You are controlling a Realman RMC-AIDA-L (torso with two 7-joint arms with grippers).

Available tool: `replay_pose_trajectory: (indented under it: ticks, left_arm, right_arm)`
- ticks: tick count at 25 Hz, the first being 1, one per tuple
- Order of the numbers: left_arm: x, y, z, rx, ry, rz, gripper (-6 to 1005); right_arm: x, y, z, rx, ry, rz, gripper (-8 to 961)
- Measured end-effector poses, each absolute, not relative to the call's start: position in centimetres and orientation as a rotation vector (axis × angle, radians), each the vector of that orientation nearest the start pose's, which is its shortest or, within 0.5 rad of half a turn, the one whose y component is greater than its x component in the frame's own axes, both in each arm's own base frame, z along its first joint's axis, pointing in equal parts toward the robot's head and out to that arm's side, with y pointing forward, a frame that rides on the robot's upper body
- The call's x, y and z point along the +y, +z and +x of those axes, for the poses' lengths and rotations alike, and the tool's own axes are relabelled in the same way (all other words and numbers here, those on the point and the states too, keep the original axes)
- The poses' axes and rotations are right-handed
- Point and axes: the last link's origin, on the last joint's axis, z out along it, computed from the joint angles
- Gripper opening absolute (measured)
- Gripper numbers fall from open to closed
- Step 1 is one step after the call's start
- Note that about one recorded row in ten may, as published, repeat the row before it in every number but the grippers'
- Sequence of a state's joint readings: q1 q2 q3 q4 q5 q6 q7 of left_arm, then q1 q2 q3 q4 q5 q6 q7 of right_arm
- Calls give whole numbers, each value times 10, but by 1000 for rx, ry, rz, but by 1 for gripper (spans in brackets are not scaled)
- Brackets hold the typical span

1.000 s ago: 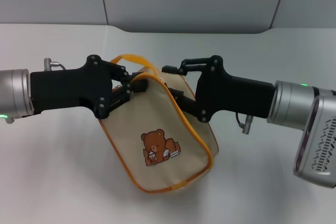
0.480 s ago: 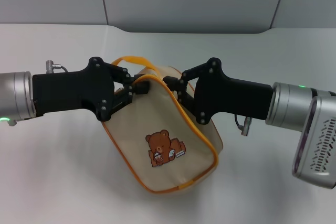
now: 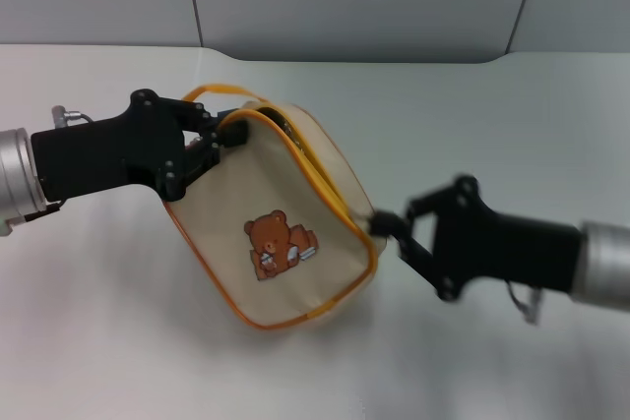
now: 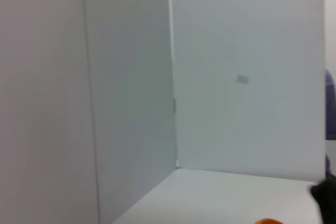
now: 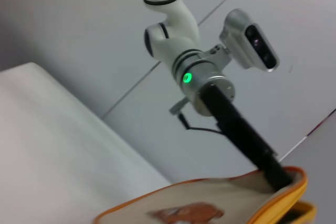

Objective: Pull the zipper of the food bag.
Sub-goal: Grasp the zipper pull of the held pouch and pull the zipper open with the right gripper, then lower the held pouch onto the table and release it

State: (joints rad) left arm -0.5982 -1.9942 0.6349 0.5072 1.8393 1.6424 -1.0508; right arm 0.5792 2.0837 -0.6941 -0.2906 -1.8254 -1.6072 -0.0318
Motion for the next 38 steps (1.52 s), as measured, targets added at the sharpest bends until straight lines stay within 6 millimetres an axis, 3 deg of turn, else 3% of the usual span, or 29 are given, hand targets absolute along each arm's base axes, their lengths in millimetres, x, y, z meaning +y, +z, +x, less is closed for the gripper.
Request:
replay_pose_trajectory:
  ticks: [6, 13, 21, 26, 32, 35, 38]
  left_arm:
    - [348, 23, -246, -208, -881, -2619, 66]
    - [343, 18, -250, -253, -900, -2605, 67]
    - [299, -15, -279, -497, -1031, -2491, 68]
    - [283, -35, -290, -684, -1068, -2418, 69]
    - [284, -50, -296, -813, -1023, -2369, 70]
    - [286, -48, -295, -813, -1040, -2357, 141]
    - [288, -28, -292, -764, -1133, -2315, 213]
  right_arm:
    - [282, -41, 267, -785, 674, -2399, 4]
    - [279, -26, 265, -633, 801, -2323, 11]
    - [280, -6, 265, -221, 1023, -2351, 19]
    - [284, 2, 268, 23, 1109, -2365, 202]
    - [287, 6, 271, 215, 1162, -2397, 490]
    - [287, 7, 272, 267, 1170, -2407, 624]
    - [288, 15, 274, 343, 1196, -2439, 712]
